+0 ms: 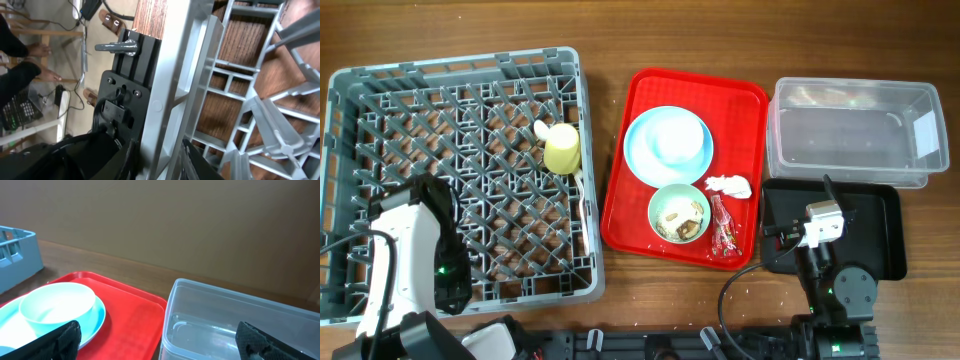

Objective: Sort waste into correct bins and load items into the dishwasher rack

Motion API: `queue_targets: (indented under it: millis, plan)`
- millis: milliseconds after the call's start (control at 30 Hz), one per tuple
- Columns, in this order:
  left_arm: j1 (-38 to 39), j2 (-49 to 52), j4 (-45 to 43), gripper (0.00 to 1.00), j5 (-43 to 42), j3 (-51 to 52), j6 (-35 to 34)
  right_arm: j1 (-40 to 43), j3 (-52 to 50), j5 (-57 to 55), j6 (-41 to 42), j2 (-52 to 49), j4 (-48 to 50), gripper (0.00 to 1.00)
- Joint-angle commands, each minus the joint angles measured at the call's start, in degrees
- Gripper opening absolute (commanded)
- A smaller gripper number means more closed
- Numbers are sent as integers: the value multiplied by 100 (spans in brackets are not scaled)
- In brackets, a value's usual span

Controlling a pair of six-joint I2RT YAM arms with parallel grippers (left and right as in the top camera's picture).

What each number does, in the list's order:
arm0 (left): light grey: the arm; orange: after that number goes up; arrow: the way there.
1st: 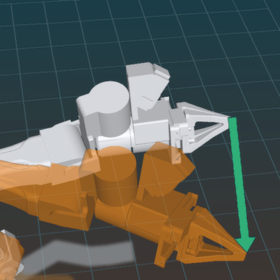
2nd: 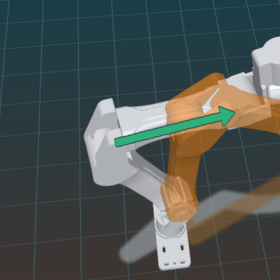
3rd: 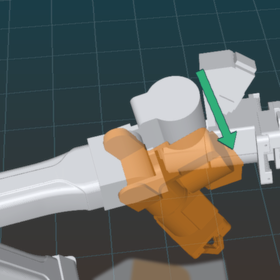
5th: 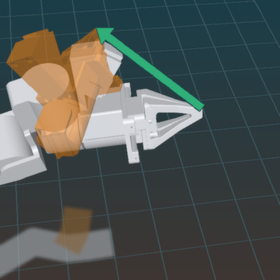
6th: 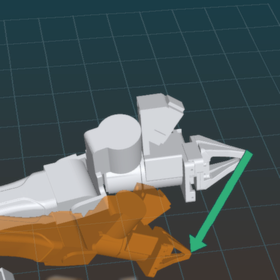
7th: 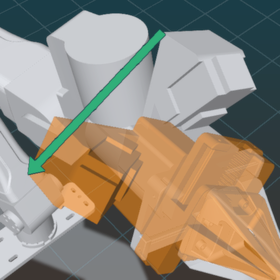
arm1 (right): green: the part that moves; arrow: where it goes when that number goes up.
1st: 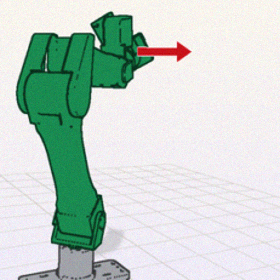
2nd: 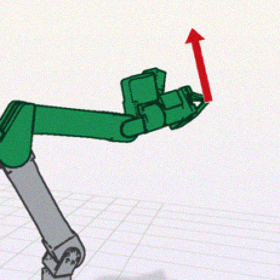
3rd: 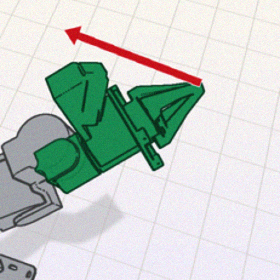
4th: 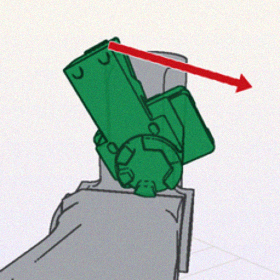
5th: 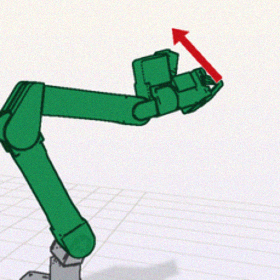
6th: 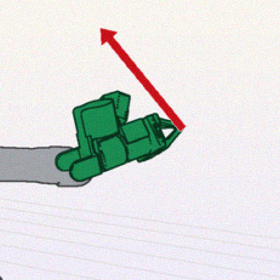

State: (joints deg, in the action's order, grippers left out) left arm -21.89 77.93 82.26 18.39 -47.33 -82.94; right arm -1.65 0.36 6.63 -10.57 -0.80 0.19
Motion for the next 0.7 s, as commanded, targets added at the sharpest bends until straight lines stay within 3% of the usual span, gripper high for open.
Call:
queue_targets:
  millis: [0,333,667]
  plan:
    - [79,9,-520,24,31,-22,479,24,-7,31,2,26,20,100]
    - [79,9,-844,24,-83,-24,922,24,-7,31,2,26,20,100]
    - [79,9,-1099,22,-549,-24,898,24,-7,31,4,26,20,100]
